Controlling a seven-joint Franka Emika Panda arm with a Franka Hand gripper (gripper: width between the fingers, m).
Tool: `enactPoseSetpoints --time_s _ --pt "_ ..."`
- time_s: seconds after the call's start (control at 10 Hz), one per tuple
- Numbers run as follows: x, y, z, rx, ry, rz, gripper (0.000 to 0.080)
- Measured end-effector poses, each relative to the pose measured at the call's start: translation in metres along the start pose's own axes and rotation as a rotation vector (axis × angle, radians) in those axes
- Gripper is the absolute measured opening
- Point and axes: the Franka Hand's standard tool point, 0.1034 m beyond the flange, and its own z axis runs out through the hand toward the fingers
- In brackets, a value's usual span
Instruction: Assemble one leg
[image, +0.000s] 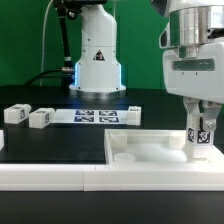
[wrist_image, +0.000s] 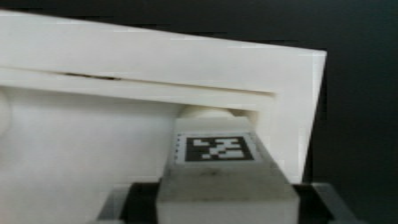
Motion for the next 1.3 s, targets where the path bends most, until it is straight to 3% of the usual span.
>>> enactPoseSetpoints --time_s 0.2,0.3,0.8,1.3 --pt "0.0007 0.0001 0.0000 0.000 0.000 -0.106 0.0618" --pt "0.0024 0.0001 0.0002 -0.002 0.001 -0.246 0.0640" --pt "0.0044 -0.0067 -0.0034 -0.026 -0.016 -0.808 0.0648" --pt "0.0024 -0.0018 0.0033 -0.090 0.017 -1.245 0.0648"
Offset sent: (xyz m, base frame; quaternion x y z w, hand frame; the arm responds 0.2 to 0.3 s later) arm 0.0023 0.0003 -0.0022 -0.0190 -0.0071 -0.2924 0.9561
